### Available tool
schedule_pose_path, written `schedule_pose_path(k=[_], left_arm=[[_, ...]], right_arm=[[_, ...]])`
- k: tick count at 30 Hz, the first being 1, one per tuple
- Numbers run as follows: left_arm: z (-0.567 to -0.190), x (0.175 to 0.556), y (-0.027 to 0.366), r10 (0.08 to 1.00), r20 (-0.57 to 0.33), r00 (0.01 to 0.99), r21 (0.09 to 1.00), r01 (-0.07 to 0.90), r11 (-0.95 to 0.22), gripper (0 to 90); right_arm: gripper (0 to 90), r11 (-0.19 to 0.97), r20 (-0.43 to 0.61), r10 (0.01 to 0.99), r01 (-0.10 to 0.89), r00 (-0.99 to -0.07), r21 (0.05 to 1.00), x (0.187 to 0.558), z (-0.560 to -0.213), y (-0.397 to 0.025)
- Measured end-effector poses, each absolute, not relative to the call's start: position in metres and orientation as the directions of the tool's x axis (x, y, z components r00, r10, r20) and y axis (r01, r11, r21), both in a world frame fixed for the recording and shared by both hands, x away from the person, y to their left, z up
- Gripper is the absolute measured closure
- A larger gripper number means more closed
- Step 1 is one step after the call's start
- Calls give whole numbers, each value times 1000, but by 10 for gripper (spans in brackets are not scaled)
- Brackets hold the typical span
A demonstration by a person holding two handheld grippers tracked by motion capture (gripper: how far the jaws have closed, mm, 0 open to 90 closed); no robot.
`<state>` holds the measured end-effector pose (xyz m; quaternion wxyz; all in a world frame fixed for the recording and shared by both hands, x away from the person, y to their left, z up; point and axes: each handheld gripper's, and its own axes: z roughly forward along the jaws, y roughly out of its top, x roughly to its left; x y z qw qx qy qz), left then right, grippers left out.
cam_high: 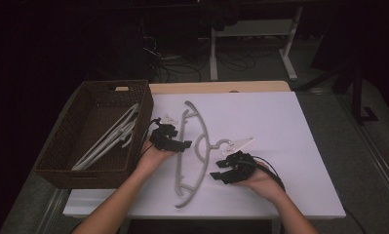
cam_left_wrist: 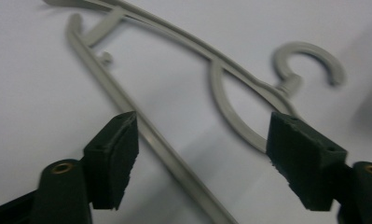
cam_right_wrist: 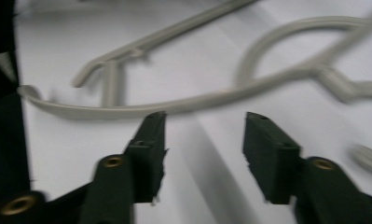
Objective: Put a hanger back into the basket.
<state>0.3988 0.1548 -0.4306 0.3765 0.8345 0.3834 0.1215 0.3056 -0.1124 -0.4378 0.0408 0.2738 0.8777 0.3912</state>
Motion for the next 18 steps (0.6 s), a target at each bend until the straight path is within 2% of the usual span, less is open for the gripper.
schedule_pose_path(k=[6,12,13,18], left_arm=[[-436,431,149,777,-83,625,710,584,-394,418],[-439,463,145,808,-79,583,701,609,-371,519],[-440,480,143,821,-76,566,697,619,-362,539],[-439,498,141,836,-55,546,687,628,-366,608]], right_arm=[[384,491,137,586,484,-799,724,311,-438,-139],[370,473,136,612,498,-779,726,313,-440,-151],[369,462,137,624,505,-770,729,314,-440,-155],[368,450,141,633,509,-762,734,315,-439,-159]])
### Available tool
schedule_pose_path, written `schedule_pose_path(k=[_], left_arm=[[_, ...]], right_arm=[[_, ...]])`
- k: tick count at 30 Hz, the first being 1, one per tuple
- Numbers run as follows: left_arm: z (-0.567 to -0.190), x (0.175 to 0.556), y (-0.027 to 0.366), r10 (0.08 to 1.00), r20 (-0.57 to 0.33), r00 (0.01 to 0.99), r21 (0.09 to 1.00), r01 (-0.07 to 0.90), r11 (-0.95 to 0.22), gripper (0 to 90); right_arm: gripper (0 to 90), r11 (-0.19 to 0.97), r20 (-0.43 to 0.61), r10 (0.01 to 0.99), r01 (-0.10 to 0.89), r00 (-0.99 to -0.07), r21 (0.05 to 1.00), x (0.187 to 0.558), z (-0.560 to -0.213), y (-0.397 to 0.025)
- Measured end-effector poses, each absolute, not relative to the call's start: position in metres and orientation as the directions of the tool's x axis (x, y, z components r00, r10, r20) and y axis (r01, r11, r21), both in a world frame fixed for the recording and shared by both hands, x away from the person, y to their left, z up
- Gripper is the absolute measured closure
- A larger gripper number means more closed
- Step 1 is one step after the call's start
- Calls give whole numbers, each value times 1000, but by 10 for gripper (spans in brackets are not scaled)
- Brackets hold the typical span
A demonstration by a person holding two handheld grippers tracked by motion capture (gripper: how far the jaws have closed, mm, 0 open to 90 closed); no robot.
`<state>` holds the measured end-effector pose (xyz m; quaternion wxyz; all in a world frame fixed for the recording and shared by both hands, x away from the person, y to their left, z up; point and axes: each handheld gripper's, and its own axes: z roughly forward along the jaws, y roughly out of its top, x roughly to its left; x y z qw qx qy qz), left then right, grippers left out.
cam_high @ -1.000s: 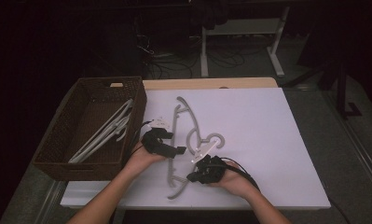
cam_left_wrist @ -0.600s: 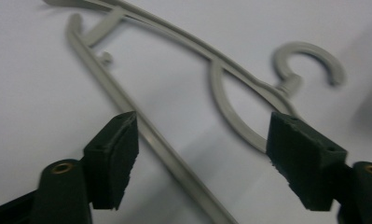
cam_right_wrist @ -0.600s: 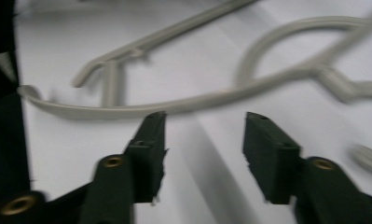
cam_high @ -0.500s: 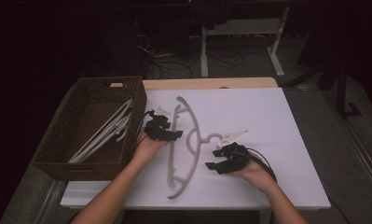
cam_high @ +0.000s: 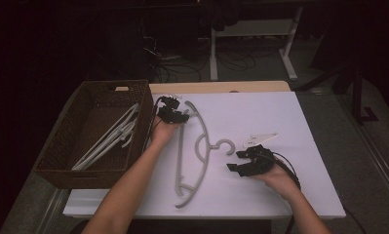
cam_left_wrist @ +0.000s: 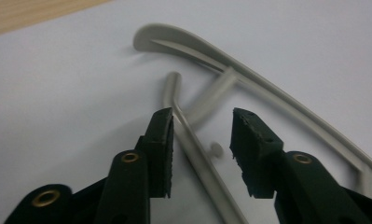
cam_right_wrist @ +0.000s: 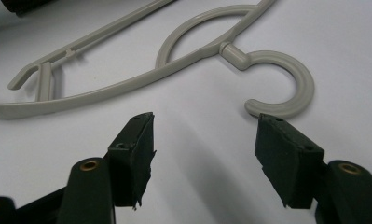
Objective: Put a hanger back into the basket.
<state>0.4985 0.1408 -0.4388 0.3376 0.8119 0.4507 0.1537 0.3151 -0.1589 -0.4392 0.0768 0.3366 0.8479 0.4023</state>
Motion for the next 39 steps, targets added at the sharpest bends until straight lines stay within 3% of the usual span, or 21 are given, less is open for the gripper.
schedule_pose_path(k=[9,19,35,39], left_arm=[[-449,516,138,841,-52,538,637,666,-387,691],[-452,517,127,818,-59,572,641,650,-408,742],[-448,515,26,686,-47,726,646,546,-534,784],[-448,514,18,682,-48,730,652,540,-532,762]], right_arm=[[367,447,139,634,507,-760,737,315,-439,-160],[367,446,135,636,505,-760,739,315,-438,-159],[368,426,128,649,498,-750,755,313,-432,-166],[368,424,129,651,499,-748,756,313,-432,-167]])
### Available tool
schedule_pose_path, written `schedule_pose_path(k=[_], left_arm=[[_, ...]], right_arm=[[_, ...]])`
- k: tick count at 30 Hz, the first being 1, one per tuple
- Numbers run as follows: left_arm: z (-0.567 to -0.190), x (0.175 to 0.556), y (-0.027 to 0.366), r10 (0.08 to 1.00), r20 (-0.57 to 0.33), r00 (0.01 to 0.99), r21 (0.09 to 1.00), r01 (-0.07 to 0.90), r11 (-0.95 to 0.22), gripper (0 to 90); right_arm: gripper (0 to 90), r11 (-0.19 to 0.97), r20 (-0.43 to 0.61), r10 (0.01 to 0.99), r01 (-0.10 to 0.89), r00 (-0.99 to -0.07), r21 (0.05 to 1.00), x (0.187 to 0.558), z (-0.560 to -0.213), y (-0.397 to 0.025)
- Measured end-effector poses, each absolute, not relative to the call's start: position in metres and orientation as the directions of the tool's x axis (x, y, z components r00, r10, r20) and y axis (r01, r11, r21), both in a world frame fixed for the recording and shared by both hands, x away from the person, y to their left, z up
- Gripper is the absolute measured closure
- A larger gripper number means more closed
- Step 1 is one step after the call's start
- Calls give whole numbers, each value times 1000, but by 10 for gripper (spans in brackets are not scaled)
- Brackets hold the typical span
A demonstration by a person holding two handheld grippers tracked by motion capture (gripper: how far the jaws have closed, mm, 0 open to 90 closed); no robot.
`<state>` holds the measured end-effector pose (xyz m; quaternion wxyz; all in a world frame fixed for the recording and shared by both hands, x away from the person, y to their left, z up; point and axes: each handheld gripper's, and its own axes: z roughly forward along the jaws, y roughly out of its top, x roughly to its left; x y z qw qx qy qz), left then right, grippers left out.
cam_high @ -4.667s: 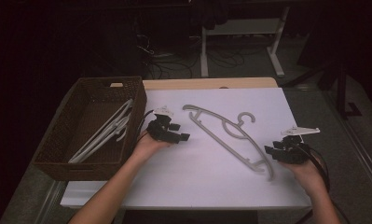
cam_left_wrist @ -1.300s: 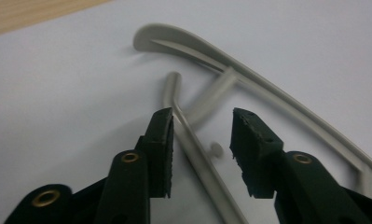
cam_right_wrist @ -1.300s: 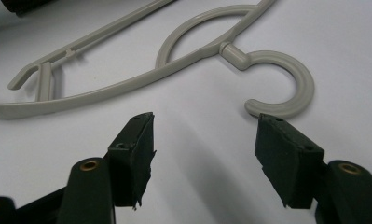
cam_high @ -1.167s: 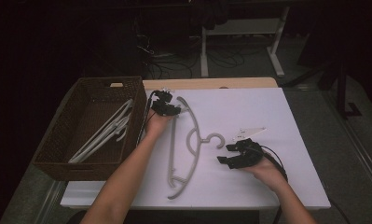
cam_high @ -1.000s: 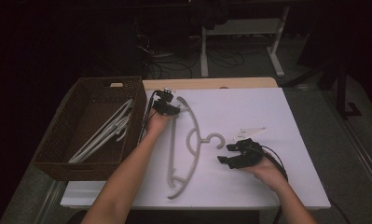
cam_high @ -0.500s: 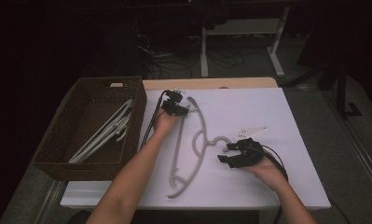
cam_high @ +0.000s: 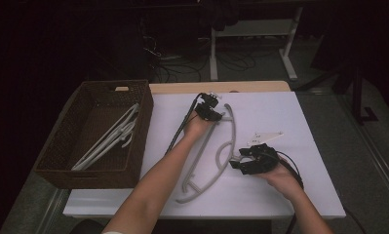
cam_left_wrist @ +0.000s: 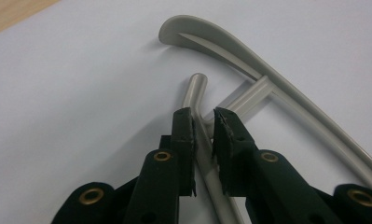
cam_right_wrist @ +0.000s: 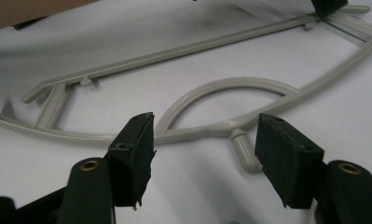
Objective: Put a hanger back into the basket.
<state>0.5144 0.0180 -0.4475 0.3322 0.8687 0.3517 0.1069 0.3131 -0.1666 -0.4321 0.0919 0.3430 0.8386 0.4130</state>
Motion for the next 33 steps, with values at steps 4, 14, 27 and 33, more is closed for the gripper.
schedule_pose_path(k=[4,14,27,33], left_arm=[[-436,507,26,670,-81,738,670,538,-511,706],[-413,454,46,571,-141,808,678,500,-539,893],[-413,359,48,370,-186,910,671,393,-628,900],[-433,323,46,324,-178,929,641,360,-678,900]], right_arm=[[367,416,127,657,499,-743,760,313,-431,-170],[362,367,118,716,516,-688,774,315,-426,-195],[243,306,121,792,561,-599,769,323,-433,-220],[238,316,111,795,563,-597,763,323,-435,-219]])
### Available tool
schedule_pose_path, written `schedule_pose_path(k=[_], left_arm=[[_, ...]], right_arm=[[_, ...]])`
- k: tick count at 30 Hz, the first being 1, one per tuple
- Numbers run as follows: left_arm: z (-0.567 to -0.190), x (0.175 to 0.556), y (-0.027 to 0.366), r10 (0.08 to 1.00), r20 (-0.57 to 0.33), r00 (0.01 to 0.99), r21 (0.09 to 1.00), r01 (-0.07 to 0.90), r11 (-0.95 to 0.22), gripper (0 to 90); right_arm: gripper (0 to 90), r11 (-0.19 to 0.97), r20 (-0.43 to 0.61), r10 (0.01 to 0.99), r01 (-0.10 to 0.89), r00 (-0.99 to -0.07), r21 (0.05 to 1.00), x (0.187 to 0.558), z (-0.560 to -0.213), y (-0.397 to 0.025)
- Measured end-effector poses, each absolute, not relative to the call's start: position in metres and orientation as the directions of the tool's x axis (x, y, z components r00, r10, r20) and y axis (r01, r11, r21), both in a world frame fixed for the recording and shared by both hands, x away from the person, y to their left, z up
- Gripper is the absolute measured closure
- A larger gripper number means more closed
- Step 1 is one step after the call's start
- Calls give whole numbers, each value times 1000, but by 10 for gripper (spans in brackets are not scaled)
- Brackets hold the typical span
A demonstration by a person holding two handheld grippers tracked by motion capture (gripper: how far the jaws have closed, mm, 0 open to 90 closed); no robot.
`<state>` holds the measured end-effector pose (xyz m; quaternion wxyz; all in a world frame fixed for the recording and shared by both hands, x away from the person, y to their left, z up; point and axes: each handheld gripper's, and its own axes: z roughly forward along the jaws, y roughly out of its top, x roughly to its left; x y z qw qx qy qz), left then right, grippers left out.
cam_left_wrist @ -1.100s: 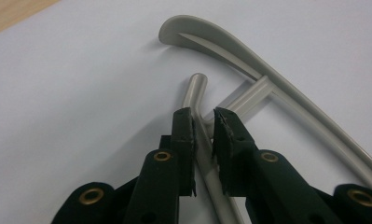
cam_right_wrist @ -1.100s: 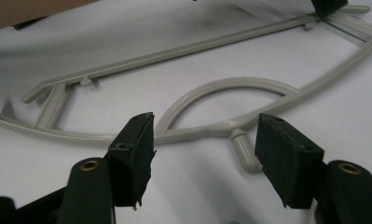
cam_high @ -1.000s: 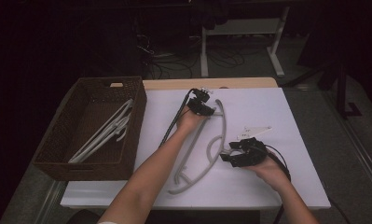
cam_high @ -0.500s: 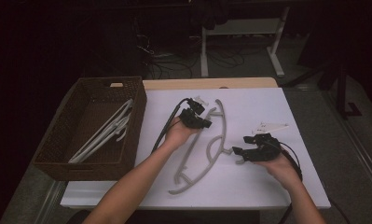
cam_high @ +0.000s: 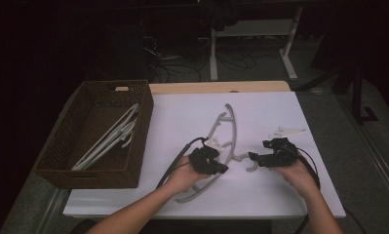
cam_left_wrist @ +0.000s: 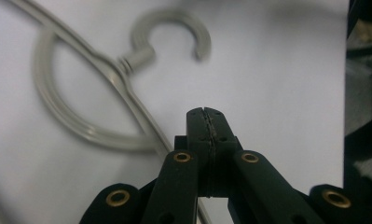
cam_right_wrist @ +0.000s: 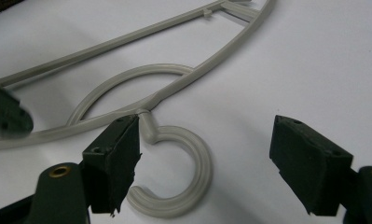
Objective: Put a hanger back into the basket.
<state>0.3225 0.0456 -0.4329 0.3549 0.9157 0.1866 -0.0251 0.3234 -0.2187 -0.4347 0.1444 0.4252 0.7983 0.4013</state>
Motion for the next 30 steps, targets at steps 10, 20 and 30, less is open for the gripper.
schedule_pose_path(k=[10,20,30], left_arm=[[-453,307,58,332,-158,930,599,357,-717,900],[-448,319,103,423,-122,898,586,410,-699,900],[-433,331,131,498,-84,863,659,423,-622,816]], right_arm=[[233,330,101,793,564,-600,757,324,-437,-217],[233,324,105,797,567,-595,757,323,-436,-218],[233,333,99,796,569,-597,752,323,-437,-216]])
